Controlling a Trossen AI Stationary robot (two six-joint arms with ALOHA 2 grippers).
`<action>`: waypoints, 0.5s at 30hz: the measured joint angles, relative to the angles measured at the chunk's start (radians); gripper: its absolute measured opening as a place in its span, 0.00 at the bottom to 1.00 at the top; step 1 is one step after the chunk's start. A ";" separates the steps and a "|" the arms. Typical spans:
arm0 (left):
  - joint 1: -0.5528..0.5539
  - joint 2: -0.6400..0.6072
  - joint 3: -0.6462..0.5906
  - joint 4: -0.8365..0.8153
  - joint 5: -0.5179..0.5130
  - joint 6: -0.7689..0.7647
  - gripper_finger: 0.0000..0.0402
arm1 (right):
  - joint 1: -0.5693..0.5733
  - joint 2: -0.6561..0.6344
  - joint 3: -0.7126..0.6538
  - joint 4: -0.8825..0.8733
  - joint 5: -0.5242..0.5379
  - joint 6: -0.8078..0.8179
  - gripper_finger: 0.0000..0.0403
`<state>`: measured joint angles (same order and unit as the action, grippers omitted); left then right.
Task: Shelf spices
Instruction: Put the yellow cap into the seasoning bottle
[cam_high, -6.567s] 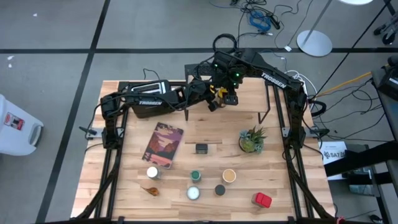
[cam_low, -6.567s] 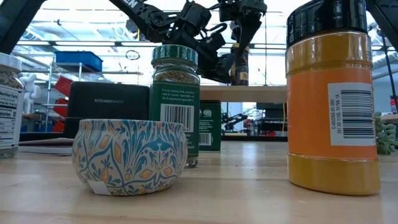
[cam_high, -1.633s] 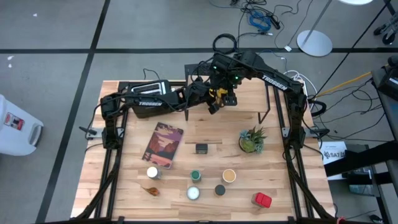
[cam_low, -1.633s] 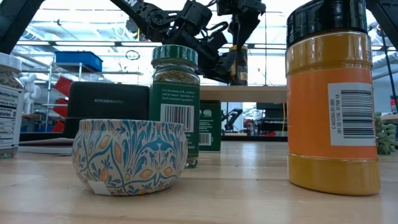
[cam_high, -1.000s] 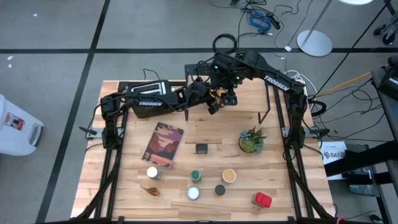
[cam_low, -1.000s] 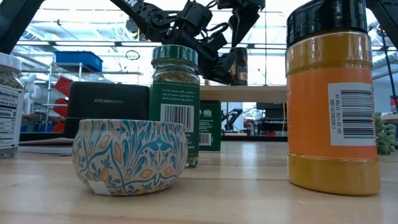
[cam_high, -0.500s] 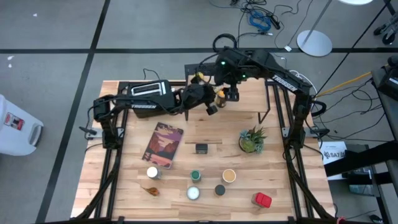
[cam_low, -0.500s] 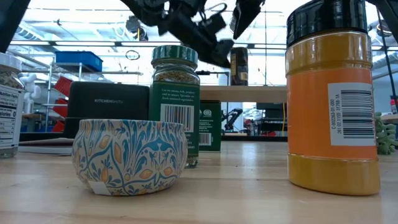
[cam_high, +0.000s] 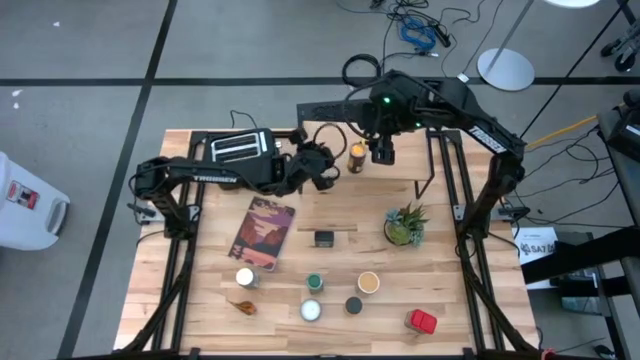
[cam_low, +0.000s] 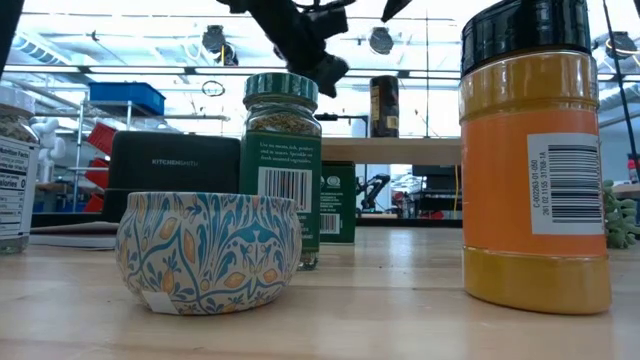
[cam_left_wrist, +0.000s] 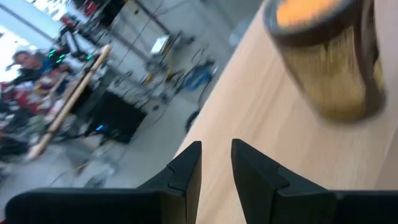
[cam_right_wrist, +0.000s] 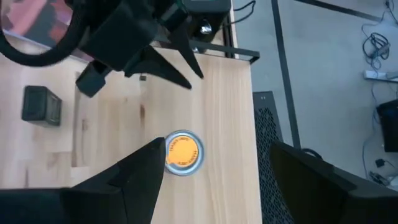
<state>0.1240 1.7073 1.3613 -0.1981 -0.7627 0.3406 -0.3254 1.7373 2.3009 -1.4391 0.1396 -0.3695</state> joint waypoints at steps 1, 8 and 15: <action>-0.013 -0.004 0.000 -0.017 -0.027 -0.013 0.24 | 0.006 -0.005 0.000 -0.001 0.000 0.007 0.68; -0.117 -0.086 0.000 -0.223 -0.112 -0.143 0.24 | 0.051 -0.033 0.000 -0.011 0.000 0.043 0.68; -0.199 -0.177 0.000 -0.363 -0.109 -0.273 0.24 | 0.090 -0.034 0.000 -0.063 -0.002 0.051 0.68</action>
<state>-0.0748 1.5308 1.3617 -0.5607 -0.8714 0.0675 -0.2357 1.7031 2.3009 -1.5018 0.1377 -0.3188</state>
